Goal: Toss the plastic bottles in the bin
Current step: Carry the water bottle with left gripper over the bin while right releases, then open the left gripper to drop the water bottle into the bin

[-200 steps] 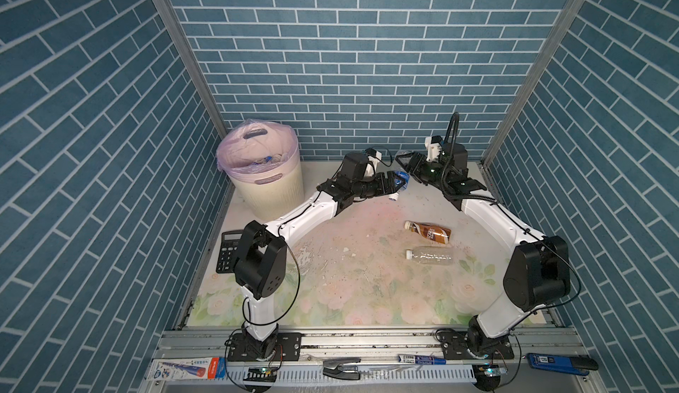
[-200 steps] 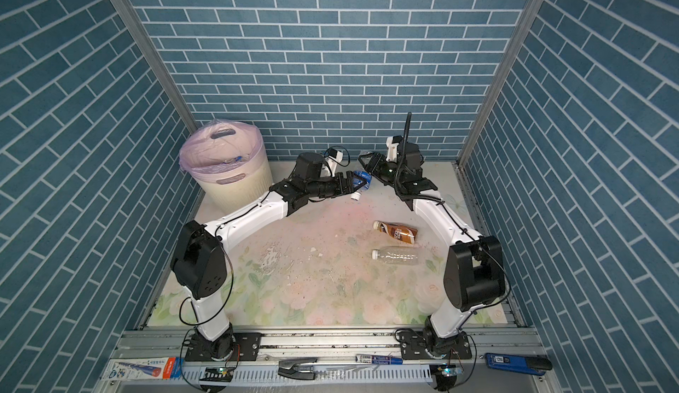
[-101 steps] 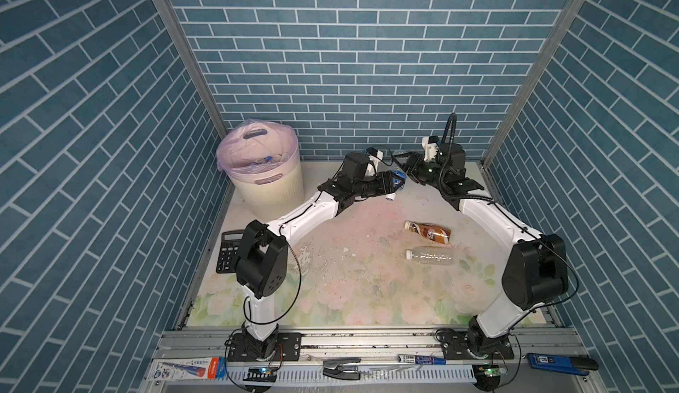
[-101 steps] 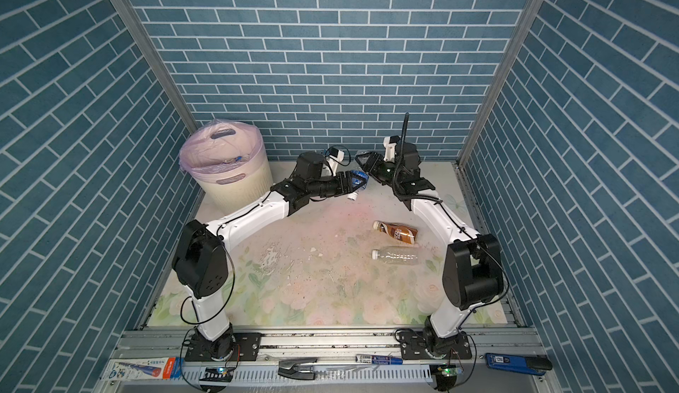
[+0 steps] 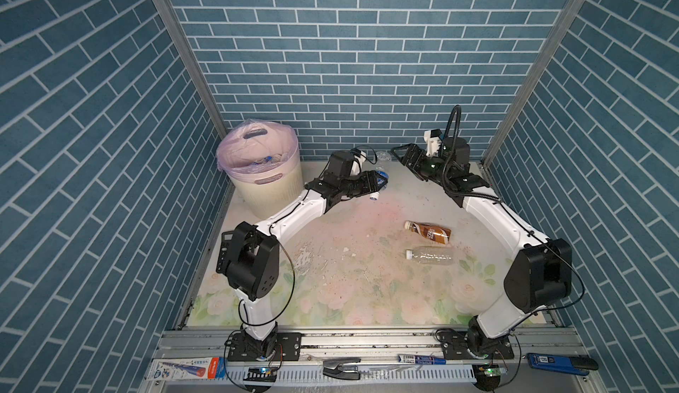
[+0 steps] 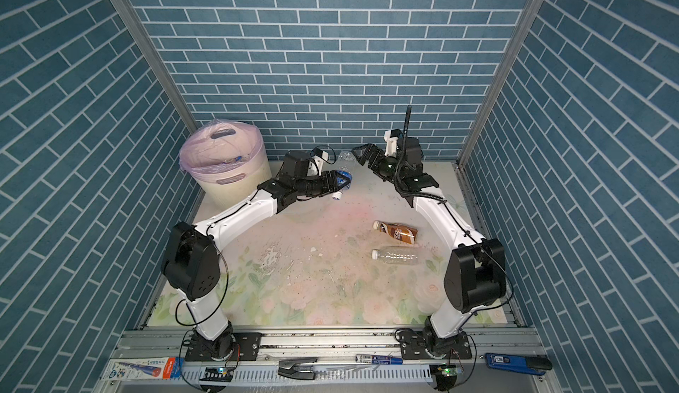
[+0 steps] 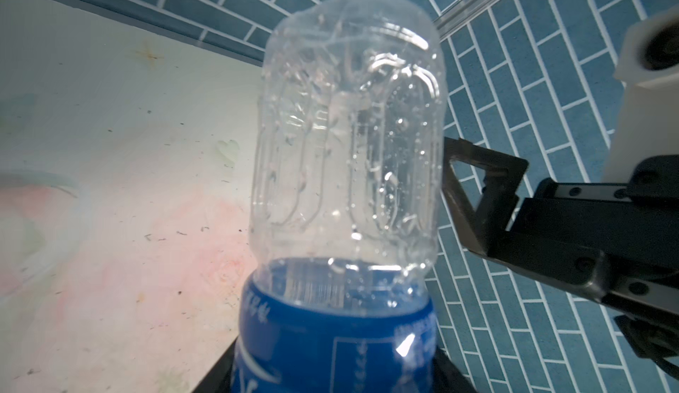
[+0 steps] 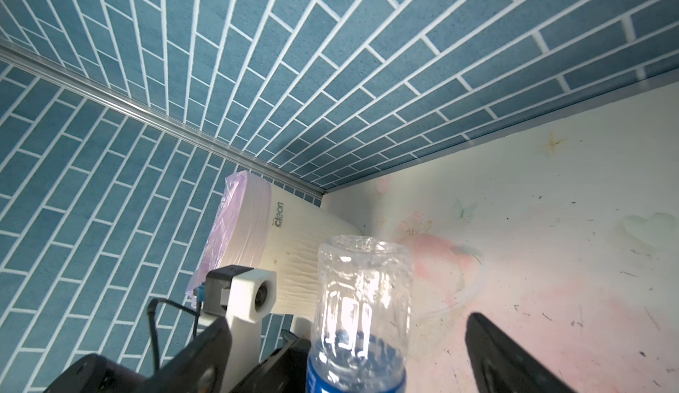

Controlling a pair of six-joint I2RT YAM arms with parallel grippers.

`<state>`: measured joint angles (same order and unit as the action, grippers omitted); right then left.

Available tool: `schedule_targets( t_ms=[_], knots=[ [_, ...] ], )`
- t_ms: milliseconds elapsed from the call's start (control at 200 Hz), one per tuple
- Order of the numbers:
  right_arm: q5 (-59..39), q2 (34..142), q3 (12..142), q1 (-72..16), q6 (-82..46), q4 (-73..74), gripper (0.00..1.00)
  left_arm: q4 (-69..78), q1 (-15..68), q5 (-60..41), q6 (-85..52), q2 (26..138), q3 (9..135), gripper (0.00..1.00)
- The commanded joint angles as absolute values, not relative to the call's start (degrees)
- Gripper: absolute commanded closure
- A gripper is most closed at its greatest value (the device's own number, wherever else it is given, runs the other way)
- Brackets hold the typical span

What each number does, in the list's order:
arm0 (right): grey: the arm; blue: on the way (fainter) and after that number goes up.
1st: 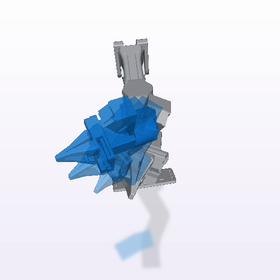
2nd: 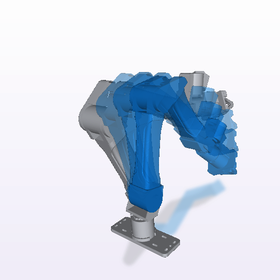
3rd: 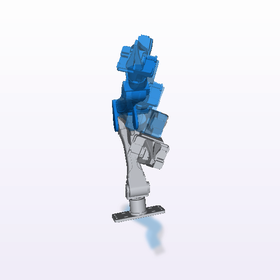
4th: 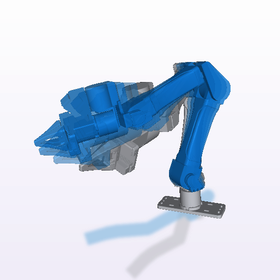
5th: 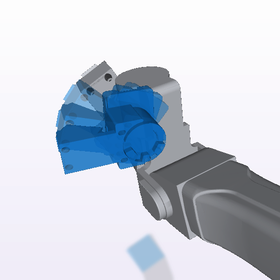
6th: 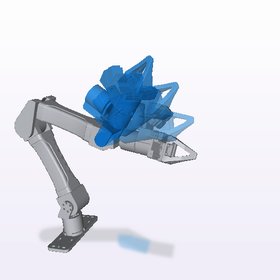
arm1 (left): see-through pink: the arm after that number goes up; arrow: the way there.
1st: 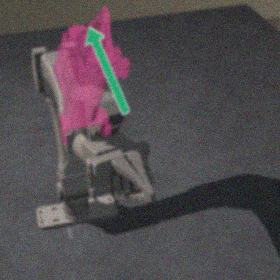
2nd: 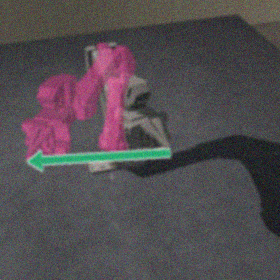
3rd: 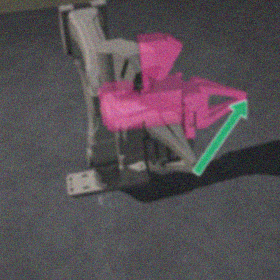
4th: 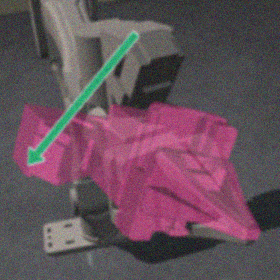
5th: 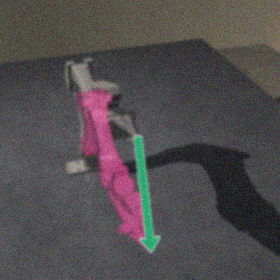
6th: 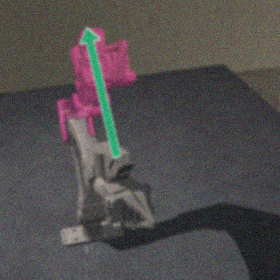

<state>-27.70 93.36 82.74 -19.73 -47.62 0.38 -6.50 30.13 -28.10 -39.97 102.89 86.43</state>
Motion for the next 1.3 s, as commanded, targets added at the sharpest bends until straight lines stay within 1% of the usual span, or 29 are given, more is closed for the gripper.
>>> schedule_targets(
  t_ms=[0, 95, 220, 335, 540, 645, 770, 860, 955, 1095, 1155, 1210, 1290],
  knots=[
    [-26.72, 90.62, 87.39, -19.85, -43.08, -1.32, 0.01, -12.55, 28.26, -26.47, -34.89, 98.00, 88.19, 0.45],
    [-27.33, 90.71, 89.15, -20.58, -41.87, -1.29, 0.01, -17.69, 25.83, -25.41, -33.02, 95.93, 90.05, 0.45],
    [-26.03, 90.44, 91.73, -23.09, -36.70, -3.17, 0.01, -23.62, 21.93, -25.38, -30.80, 93.53, 93.74, 0.45],
    [-25.54, 91.06, 95.76, -26.73, -29.30, -6.48, 0.01, -31.89, 18.17, -24.27, -27.74, 92.69, 100.17, 0.45],
    [-24.20, 93.48, 103.78, -34.32, -17.02, -11.61, 0.01, -41.10, 9.93, -23.54, -24.52, 92.00, 110.25, 0.45],
    [-22.98, 94.89, 107.09, -38.23, -12.41, -12.99, 0.01, -45.67, 6.37, -22.20, -21.98, 92.76, 118.05, 0.47],
    [-22.84, 95.63, 108.03, -40.54, -10.99, -11.25, 0.01, -51.27, 3.08, -19.99, -19.27, 95.04, 131.58, 0.47],
    [-22.76, 97.27, 110.20, -40.96, -10.99, -12.87, 0.01, -53.63, 1.47, -16.36, -17.52, 96.04, 139.69, 0.43],
    [-22.76, 98.16, 110.78, -40.98, -10.90, -14.09, 0.01, -51.90, -0.99, -16.95, -18.41, 95.45, 139.50, 0.44],
    [-22.41, 98.09, 109.74, -40.89, -10.90, -14.15, 0.01, -52.96, -3.82, -15.97, -19.55, 97.53, 133.27, 0.43],
    [-22.24, 98.01, 109.47, -40.95, -10.73, -14.39, 0.01, -55.24, -5.39, -15.63, -21.04, 99.77, 130.96, 0.39],
    [-22.07, 97.92, 109.27, -40.96, -10.64, -14.76, 0.01, -57.13, -7.00, -18.68, -21.99, 102.53, 130.43, 0.33],
    [-21.85, 97.87, 108.90, -40.97, -10.64, -14.85, 0.01, -60.60, -8.26, -20.97, -22.62, 105.72, 133.62, 0.14]
  ],
)
